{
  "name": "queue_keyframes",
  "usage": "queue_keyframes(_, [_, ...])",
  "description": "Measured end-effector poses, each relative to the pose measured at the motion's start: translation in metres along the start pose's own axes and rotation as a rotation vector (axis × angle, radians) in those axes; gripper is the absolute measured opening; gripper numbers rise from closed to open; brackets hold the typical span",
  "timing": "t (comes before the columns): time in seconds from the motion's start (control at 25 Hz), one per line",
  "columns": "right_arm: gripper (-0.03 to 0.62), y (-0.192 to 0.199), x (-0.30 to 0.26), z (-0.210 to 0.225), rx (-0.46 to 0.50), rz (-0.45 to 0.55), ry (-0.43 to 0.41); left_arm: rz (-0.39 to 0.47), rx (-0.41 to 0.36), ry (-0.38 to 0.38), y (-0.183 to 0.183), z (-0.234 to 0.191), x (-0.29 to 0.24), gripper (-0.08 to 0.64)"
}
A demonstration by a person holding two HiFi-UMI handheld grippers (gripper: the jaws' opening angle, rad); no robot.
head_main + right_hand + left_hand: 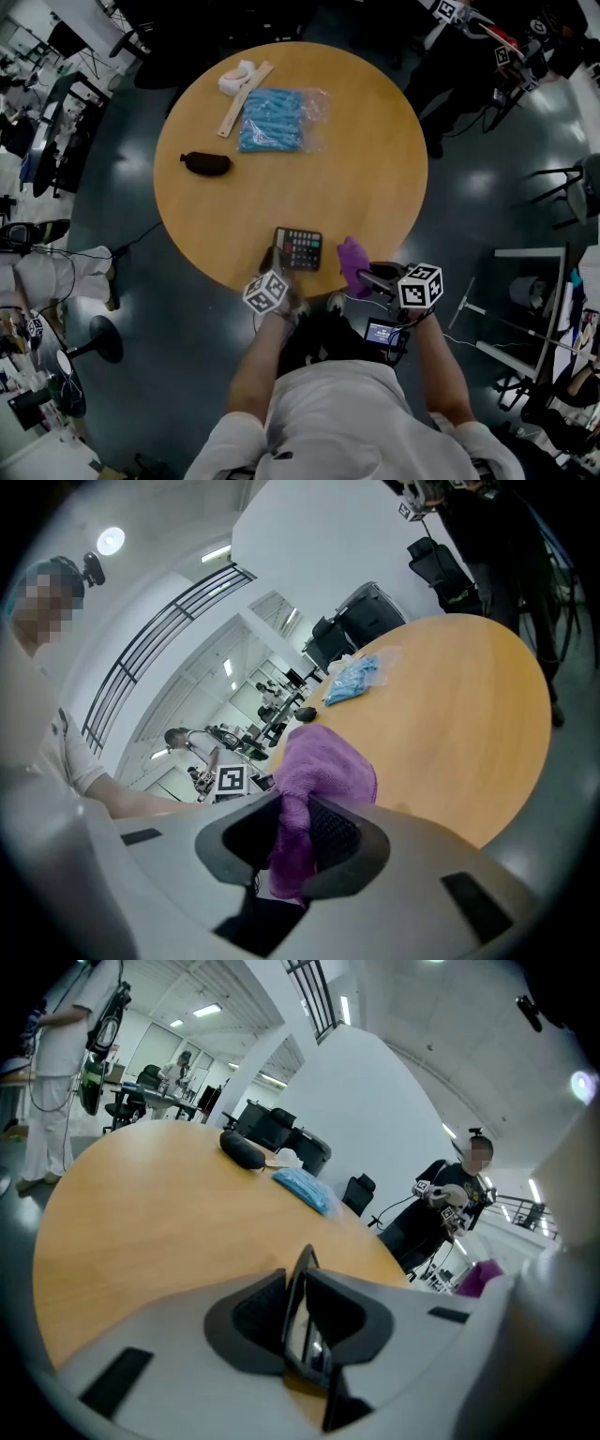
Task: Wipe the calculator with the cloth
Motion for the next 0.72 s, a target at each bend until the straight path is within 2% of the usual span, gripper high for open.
queue_keyframes(0.16, [0.086,0.002,-0.001,-0.001,0.004,0.003,0.014,-0.036,-0.068,-0.055,0.002,-0.001,0.001,0.066])
queue_keyframes(0.28, [0.086,0.002,-0.001,-0.001,0.003,0.012,0.035,-0.047,-0.088,-0.091,0.0,-0.003,0.001,0.075])
queue_keyframes(0.56, [0.086,0.009,0.005,0.006,0.0,0.039,0.122,-0.001,-0.089,-0.111,-0.015,-0.004,0.016,0.078])
queue_keyframes(0.72, [0.086,-0.001,-0.002,0.012,0.069,0.067,0.221,0.066,-0.106,-0.084,-0.034,-0.002,0.031,0.077])
Point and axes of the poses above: the fingertips, and each gripper's own axes: x backward along the fingers, z to its right, y out of its underside, the point moved 7 cm from there along x, backward along the fingers, and after that the axes turned 13 degrees about z, right-handed, at the moved point
